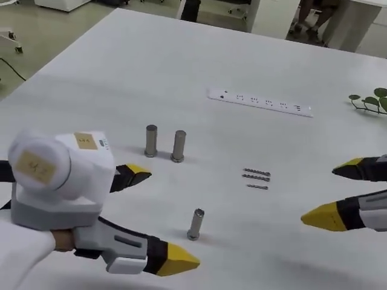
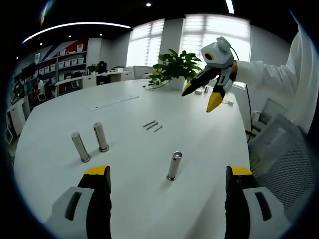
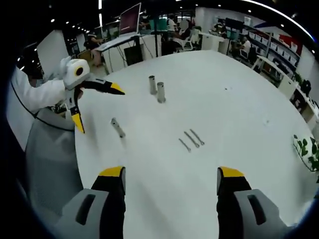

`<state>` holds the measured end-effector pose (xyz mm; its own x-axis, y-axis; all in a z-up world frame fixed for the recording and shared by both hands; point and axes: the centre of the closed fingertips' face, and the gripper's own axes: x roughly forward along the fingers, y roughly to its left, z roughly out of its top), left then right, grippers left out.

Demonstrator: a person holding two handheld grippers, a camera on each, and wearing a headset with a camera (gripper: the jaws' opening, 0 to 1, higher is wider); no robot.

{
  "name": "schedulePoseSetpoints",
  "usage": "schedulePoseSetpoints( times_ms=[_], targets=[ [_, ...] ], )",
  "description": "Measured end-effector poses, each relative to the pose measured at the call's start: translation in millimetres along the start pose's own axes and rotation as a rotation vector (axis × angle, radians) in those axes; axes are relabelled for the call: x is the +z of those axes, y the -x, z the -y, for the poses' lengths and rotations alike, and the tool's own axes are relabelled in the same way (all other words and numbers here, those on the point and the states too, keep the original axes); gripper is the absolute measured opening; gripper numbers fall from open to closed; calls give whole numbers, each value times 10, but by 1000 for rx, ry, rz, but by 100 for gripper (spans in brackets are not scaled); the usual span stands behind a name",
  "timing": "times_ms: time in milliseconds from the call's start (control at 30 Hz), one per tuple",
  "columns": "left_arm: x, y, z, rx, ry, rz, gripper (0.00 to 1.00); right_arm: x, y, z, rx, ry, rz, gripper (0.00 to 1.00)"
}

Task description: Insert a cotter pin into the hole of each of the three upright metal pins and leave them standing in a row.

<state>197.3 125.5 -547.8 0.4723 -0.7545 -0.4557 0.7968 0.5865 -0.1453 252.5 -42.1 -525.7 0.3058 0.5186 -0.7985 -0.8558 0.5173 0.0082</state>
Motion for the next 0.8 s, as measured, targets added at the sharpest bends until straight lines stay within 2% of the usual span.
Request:
schedulePoseSetpoints(
  times_ms=[67, 167, 333, 500, 667, 800],
  targets=[
    [6, 6, 8, -3, 8, 3, 95, 35, -101, -10, 41, 6, -6, 71],
    [9, 19, 25, -7, 11, 2, 94, 82, -208, 15, 60, 50, -15, 69],
    [10, 27, 53, -13, 21, 4, 94, 110, -385, 61, 102, 99, -61, 64],
    [1, 22, 61, -15, 29, 2, 93, 67, -540, 51, 162, 154, -109, 56],
    [14, 31, 64, -17, 36, 8, 93, -28, -665, 41, 210, 179, -164, 48],
    [4, 30, 51, -5, 39, 5, 93, -52, -761, 44, 228, 208, -178, 42]
  ],
)
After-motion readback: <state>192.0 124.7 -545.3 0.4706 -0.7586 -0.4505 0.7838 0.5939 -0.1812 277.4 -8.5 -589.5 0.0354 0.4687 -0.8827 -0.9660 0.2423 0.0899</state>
